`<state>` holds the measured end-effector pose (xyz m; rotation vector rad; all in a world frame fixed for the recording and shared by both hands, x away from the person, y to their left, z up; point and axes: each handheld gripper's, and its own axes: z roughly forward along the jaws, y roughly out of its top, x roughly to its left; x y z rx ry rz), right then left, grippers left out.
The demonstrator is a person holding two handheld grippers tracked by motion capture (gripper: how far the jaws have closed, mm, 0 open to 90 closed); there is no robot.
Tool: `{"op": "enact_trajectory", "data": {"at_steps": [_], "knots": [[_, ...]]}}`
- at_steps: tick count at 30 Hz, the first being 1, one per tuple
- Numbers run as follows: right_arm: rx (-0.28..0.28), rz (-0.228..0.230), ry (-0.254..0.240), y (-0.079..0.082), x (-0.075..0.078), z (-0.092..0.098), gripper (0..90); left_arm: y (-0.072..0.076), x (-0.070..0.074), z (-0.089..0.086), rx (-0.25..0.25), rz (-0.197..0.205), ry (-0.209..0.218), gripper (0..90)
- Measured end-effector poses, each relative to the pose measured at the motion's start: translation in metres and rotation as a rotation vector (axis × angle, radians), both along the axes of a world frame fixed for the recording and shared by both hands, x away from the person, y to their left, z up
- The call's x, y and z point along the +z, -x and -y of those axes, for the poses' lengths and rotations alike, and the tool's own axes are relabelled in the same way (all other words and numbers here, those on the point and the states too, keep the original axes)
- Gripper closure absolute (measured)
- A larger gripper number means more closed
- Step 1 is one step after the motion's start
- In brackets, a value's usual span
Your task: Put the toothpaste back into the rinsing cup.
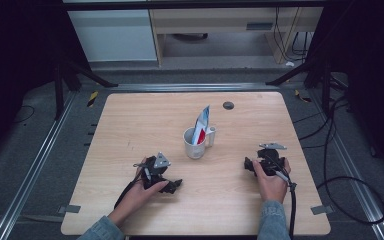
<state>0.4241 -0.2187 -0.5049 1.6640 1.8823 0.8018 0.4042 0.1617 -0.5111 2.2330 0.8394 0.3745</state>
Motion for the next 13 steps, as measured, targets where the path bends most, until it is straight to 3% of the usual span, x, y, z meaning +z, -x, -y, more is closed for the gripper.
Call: {"op": "enact_trajectory", "data": {"at_steps": [5,7,13], "knots": [[-0.014,0.018,0.012,-0.0007,-0.0066,-0.0009,7.7,0.0,0.0,0.0,0.0,0.0,0.0,0.0],[-0.019,0.03,0.009,-0.0017,-0.0089,-0.0011,2.6,0.0,0.0,0.0,0.0,0.0,0.0,0.0],[-0.059,0.019,0.007,-0.004,-0.0094,-0.0018,0.3,0.0001,-0.0001,0.0,0.0,0.0,0.0,0.0]]}}
